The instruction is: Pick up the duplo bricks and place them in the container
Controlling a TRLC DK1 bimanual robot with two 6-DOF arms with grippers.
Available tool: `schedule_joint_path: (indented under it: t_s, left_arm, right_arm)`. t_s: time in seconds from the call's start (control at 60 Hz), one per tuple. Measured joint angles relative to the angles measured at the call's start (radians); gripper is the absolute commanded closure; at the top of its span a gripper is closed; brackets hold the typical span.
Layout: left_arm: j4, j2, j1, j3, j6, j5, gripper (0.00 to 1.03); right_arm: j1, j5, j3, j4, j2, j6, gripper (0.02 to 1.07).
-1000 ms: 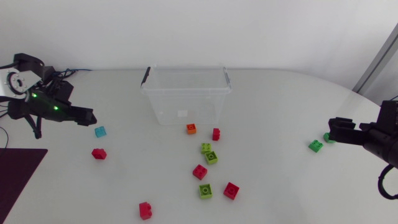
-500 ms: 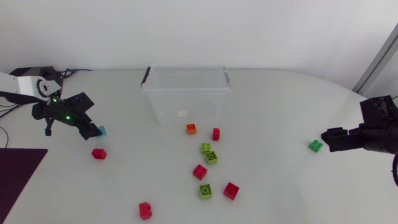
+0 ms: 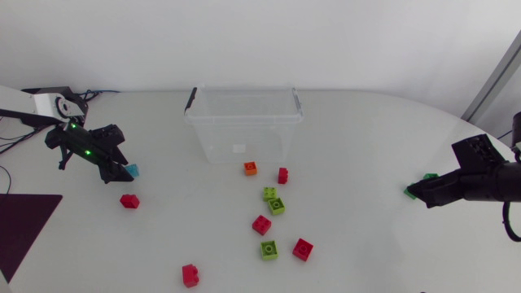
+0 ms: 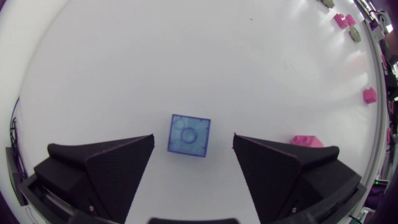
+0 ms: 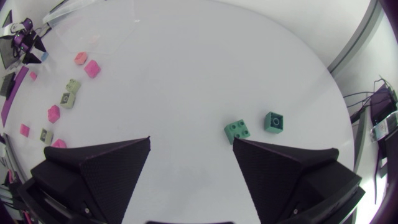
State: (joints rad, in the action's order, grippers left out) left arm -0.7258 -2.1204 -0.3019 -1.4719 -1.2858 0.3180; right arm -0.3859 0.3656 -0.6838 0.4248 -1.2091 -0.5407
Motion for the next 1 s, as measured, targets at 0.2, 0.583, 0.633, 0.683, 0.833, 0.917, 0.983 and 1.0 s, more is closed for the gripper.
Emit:
schedule_joint_path:
  t_s: [0.2, 0.583, 0.633, 0.683, 0.833, 0.917, 0.983, 1.0]
  left_arm:
    - [-0.089, -0.033, 0.023, -0.024, -0.054, 0.005, 0.5]
    - [-0.297, -0.056, 0.069, -0.097, -0.103, 0.013, 0.6]
    - [-0.305, -0.036, 0.076, -0.095, -0.103, 0.024, 0.6]
    - [-0.317, 0.005, 0.084, -0.092, -0.103, 0.05, 0.6]
    - [-0.325, 0.129, 0.103, -0.077, -0.102, 0.093, 0.6]
    - [-0.331, 0.179, 0.109, -0.069, -0.102, 0.101, 0.6]
    - [-0.331, 0.194, 0.106, -0.069, -0.103, 0.105, 0.59]
    - [-0.331, 0.194, 0.104, -0.068, -0.103, 0.105, 0.59]
  right_arm:
    - [-0.04, 0.02, 0.0, -0.035, -0.035, -0.022, 0.11]
    - [-0.124, 0.055, -0.011, -0.07, -0.171, -0.098, 0.12]
    - [-0.135, 0.067, -0.02, -0.082, -0.208, -0.122, 0.12]
    - [-0.147, 0.078, -0.039, -0.097, -0.263, -0.149, 0.12]
    - [-0.154, 0.087, -0.1, -0.129, -0.396, -0.207, 0.12]
    - [-0.154, 0.087, -0.115, -0.145, -0.438, -0.23, 0.12]
    - [-0.154, 0.088, -0.126, -0.158, -0.465, -0.242, 0.12]
    - [-0.154, 0.088, -0.128, -0.163, -0.472, -0.246, 0.12]
